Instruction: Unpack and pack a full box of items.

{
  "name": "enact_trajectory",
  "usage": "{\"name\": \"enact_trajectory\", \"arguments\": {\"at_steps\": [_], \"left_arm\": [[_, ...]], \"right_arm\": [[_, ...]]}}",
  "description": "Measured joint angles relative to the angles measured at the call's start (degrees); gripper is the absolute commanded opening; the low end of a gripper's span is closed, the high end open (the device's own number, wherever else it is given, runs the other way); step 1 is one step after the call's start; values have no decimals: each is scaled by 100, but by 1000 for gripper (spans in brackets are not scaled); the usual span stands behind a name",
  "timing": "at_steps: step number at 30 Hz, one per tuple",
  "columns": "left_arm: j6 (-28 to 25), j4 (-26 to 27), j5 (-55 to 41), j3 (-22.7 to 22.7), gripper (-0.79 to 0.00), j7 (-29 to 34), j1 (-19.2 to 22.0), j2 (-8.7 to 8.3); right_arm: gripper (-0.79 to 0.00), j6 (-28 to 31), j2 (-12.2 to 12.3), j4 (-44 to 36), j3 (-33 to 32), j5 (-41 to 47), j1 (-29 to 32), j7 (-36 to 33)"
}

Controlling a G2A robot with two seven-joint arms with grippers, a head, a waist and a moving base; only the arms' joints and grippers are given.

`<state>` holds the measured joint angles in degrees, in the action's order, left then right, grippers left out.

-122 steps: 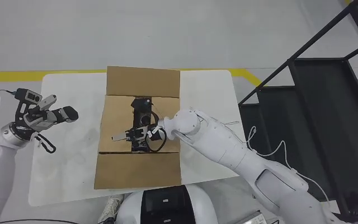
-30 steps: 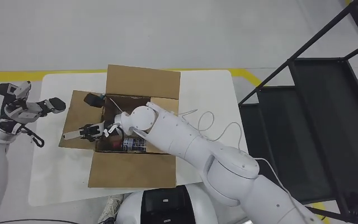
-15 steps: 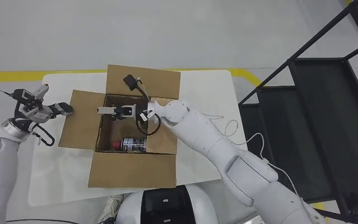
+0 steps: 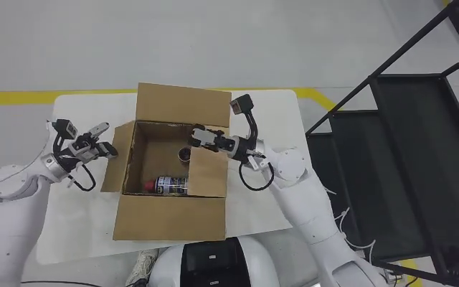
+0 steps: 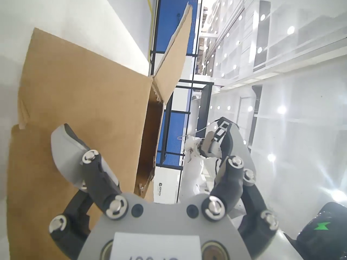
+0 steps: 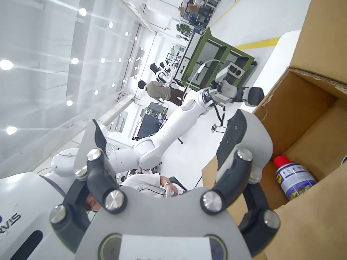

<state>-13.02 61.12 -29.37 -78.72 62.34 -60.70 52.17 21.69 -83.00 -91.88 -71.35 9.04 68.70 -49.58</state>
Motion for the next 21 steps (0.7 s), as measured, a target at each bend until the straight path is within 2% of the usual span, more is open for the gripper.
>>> {"name": "enact_trajectory", "arguments": {"at_steps": [6, 12, 16, 21], "left_arm": [[-65, 143, 241, 104, 0, 315, -103, -8], [-95, 479, 198, -21, 0, 1068, -319, -82], [-22, 630, 53, -148, 0, 1129, -391, -108], [16, 836, 125, -5, 0, 1109, -320, -82]], "right_arm": [[0, -50, 74, -250, -103, 10, 231, 20], [0, -197, 142, -183, -182, -64, 308, 11], [0, -268, 189, -129, -232, -73, 415, 20], [0, -292, 242, -165, -268, -154, 528, 24]]}}
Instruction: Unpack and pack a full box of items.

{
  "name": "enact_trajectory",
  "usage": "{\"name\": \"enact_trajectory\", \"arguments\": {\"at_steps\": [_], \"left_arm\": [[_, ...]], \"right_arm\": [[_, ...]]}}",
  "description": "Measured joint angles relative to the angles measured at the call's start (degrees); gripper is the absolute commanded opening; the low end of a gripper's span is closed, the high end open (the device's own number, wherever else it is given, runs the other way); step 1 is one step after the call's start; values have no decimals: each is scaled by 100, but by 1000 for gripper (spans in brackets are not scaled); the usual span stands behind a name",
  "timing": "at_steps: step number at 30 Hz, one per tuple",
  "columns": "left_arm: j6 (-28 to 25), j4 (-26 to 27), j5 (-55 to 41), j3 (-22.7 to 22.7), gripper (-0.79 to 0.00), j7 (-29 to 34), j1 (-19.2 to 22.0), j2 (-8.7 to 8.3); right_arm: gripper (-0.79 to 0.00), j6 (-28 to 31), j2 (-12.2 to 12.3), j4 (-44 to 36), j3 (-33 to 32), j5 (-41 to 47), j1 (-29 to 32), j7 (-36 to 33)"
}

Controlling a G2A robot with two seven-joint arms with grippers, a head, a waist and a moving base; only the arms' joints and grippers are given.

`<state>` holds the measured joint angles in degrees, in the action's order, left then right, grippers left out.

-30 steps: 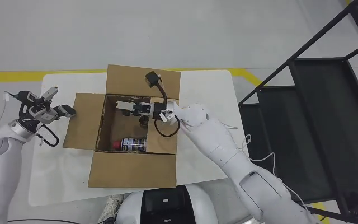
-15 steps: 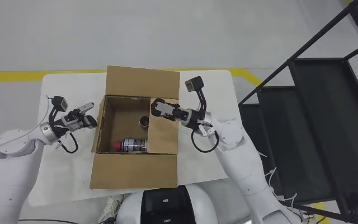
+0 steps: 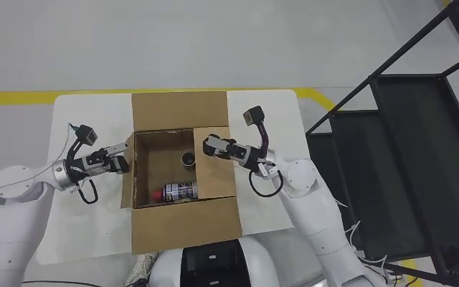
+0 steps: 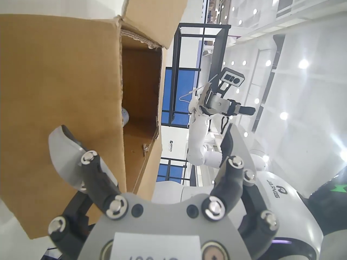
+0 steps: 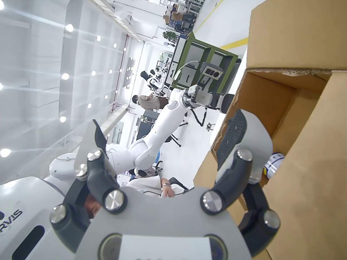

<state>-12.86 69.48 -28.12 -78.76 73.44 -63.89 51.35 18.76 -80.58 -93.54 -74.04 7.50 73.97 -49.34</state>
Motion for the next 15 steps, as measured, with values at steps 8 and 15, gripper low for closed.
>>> {"name": "enact_trajectory", "arguments": {"at_steps": [8, 15], "left_arm": [[137, 83, -133, 356, 0, 26, 255, 91], [74, -104, -147, 252, 0, 8, 346, 75]], "right_arm": [[0, -40, 94, -123, -132, -100, 212, 58], [0, -16, 163, -132, -213, -57, 289, 45]]}}
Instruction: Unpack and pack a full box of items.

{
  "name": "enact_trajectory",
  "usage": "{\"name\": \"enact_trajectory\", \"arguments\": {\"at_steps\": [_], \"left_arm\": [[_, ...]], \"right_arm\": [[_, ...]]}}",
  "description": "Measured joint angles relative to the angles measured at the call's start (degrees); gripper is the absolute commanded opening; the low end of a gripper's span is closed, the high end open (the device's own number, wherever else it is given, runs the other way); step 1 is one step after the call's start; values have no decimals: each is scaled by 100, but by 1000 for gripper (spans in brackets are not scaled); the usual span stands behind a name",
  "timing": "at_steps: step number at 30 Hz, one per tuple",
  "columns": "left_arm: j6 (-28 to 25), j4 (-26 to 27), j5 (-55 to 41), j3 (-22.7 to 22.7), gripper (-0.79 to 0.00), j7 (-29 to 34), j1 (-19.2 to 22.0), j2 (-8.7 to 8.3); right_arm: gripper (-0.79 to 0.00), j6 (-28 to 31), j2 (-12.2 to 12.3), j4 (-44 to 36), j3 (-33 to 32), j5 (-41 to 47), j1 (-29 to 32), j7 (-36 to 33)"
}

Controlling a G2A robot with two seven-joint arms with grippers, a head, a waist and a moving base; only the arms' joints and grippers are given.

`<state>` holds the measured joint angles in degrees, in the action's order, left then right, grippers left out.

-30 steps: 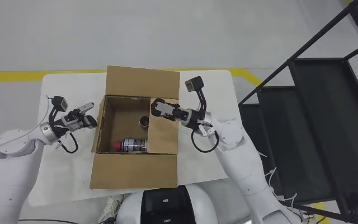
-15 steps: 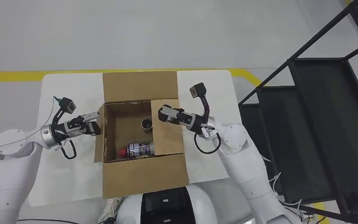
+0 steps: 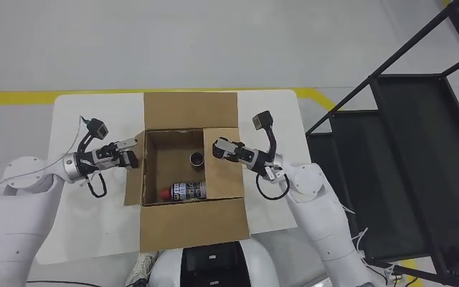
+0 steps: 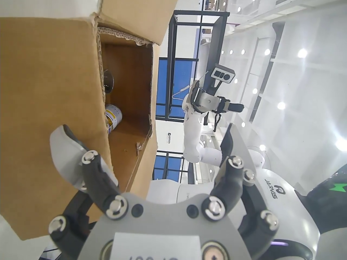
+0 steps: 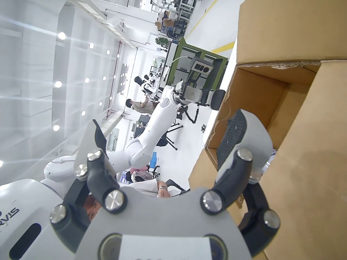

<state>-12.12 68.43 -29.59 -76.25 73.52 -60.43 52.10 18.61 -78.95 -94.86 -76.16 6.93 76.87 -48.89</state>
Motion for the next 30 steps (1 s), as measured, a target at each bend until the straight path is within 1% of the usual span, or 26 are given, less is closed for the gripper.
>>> {"name": "enact_trajectory", "arguments": {"at_steps": [3, 5, 8, 10, 12, 13, 15, 16, 18, 21, 25, 28, 30], "left_arm": [[-227, 223, 155, -400, 0, -157, -124, -94], [-324, 654, 265, -710, 0, -178, -335, -166], [-224, 1416, 179, -1101, 0, -83, -668, -243], [-46, 1935, 157, -1209, 0, -96, -833, -264], [90, 2350, 248, -1130, 0, -229, -878, -257], [175, 2588, 296, -995, 0, -305, -860, -241], [268, 2850, 450, -721, 0, -430, -758, -207], [333, 2922, 550, -498, 0, -538, -655, -174], [431, 2899, 697, -143, 0, -818, -455, -111], [560, 2677, 826, 503, 0, -1267, -77, 24], [660, 2101, 1108, 1394, 0, -1579, 505, 236], [630, 1738, 1279, 1887, 0, -1605, 839, 370], [579, 1577, 1294, 2060, 0, -1573, 965, 424]], "right_arm": [[0, -11, 40, -57, -14, -233, 19, -57], [0, -28, 66, -110, -20, -354, 58, -80], [0, -122, 108, -173, -66, -406, 128, -173], [0, -226, 140, -207, -104, -328, 177, -342], [0, -324, 165, -203, -171, -41, 234, -529], [0, -331, 187, -196, -251, 205, 277, -686], [0, -297, 225, -188, -400, 503, 368, -910], [0, -283, 251, -191, -508, 625, 452, -983], [0, -311, 282, -214, -676, 754, 601, -930], [0, -309, 325, -293, -892, 927, 848, -838], [0, -385, 375, -325, -1016, 1054, 1021, -875], [0, -478, 390, -318, -1002, 1130, 1001, -923], [0, -478, 390, -317, -1001, 1132, 999, -923]]}}
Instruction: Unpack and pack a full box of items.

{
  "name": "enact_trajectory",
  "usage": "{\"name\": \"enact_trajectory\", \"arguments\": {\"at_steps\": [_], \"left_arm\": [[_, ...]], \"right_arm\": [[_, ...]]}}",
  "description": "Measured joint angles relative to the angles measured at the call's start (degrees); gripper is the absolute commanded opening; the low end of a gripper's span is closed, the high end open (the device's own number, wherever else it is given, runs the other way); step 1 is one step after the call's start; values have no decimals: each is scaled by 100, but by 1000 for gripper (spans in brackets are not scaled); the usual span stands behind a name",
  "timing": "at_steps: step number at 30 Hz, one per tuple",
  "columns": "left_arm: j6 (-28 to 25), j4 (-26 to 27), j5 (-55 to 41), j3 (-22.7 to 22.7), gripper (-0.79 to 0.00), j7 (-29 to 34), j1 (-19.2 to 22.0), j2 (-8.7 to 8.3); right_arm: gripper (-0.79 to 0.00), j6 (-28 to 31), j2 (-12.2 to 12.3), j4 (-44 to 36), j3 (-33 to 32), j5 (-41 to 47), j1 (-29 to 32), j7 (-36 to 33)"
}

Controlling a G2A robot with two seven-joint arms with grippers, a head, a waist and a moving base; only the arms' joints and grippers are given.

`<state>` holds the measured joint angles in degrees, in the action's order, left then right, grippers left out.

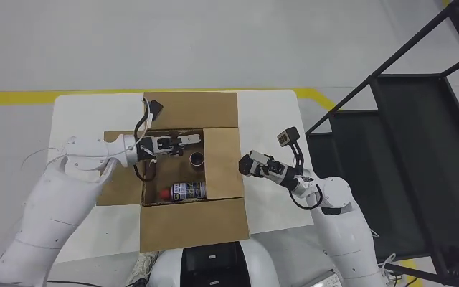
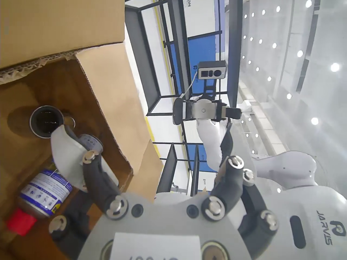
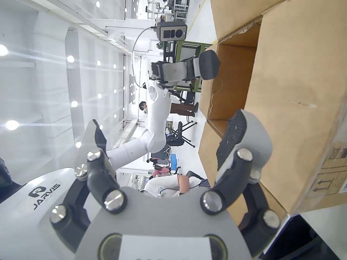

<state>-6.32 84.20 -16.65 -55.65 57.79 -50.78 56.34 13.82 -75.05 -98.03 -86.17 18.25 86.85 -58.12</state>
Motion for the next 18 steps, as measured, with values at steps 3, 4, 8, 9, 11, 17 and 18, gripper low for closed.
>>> {"name": "enact_trajectory", "arguments": {"at_steps": [3, 4, 8, 9, 11, 17, 18], "left_arm": [[-11, -40, -14, 30, 0, 13, 24, 9], [-10, -35, -14, 26, 0, 13, 20, 8], [-9, -33, -14, 24, 0, 11, 19, 7], [-9, -33, -14, 24, 0, 11, 19, 7], [-5, -37, -17, 22, 0, 7, 15, 8], [75, -484, -449, 263, 0, -90, 37, 141], [35, -602, -483, 359, 0, -97, 94, 185]], "right_arm": [[0, 4, -1, 0, 0, -3, 1, 2], [0, 4, -1, 0, -1, -3, 1, 2], [0, 4, -1, 0, -1, -4, 1, 2], [0, 4, -1, 0, -1, -4, 1, 2], [0, -53, 2, -15, 58, -51, -11, 38], [0, -316, 50, -207, 653, -1139, -196, -261], [0, -352, 55, -228, 708, -1182, -208, -280]]}}
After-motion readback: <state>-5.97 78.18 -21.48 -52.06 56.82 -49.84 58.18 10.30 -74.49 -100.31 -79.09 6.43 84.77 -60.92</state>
